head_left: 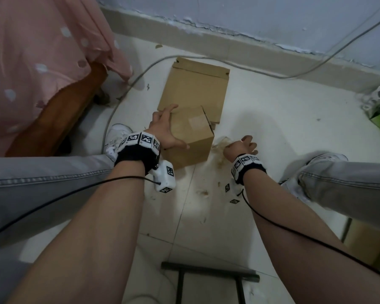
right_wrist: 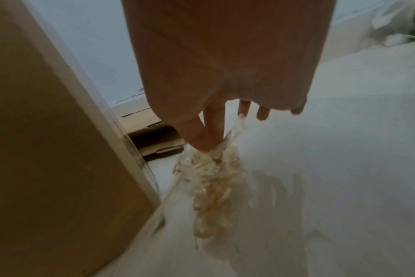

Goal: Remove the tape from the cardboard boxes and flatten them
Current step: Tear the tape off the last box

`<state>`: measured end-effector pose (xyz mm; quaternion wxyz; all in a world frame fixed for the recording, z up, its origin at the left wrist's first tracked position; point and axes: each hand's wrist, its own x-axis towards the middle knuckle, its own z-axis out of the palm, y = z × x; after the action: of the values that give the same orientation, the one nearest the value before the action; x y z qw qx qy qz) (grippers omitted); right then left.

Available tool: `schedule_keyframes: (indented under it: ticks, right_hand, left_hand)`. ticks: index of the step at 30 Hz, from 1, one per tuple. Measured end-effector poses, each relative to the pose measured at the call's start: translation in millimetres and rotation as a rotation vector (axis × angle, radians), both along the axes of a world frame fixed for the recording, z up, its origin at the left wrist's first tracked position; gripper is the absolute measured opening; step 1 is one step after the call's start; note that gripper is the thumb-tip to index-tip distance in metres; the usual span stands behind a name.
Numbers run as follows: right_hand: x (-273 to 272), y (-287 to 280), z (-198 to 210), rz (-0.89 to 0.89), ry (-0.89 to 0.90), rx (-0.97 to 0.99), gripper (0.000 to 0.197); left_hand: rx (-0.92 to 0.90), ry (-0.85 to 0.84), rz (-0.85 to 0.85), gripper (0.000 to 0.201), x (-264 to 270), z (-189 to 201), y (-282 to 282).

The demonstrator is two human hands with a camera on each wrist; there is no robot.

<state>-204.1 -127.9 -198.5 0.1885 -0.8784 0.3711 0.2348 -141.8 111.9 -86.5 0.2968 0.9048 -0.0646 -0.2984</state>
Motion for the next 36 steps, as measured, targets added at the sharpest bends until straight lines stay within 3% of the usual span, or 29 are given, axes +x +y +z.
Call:
schedule_keyframes:
  ticks: [4, 10, 15, 19, 20, 24, 36]
  right_hand:
    - [13.4, 8.1, 6.7, 0.086, 0.096, 0.099, 0.044]
    - [15.6, 1.3, -5.3, 0.226, 0.007, 0.024, 0.030]
    - [14.3, -16.4, -12.4, 0.032, -0.217, 0.129, 0.025]
    - [11.9, -10.9, -9.7, -0.114, -0.313, 0.189, 0.056]
    - [11.9, -9.8, -9.1, -0.101, -0.307, 0.180, 0.055]
    - [6.9, -6.8, -9.6, 0.040, -0.185, 0.114, 0.020]
    - [-1.8, -9.5, -5.0, 0.042, -0.321, 0.099, 0.018]
  left_hand:
    - [-0.005, -0.002, 0.005, 0.123, -1.5, 0.1, -0.4]
    - [-0.005, 0.007, 0.004, 0.122, -1.9, 1.9, -1.3]
    - [-0.010, 0.010, 0.003, 0.120, -1.4, 2.7, -1.8]
    - [-0.018, 0.011, 0.002, 0.120, -1.5, 2.8, -2.5]
    - [-0.018, 0.011, 0.001, 0.120, -1.8, 2.5, -2.7]
    - [-0.020, 0.015, 0.001, 0.120, -2.1, 1.8, -2.6]
    - [-0.023, 0.010, 0.008, 0.120, 0.8, -1.4, -2.6]
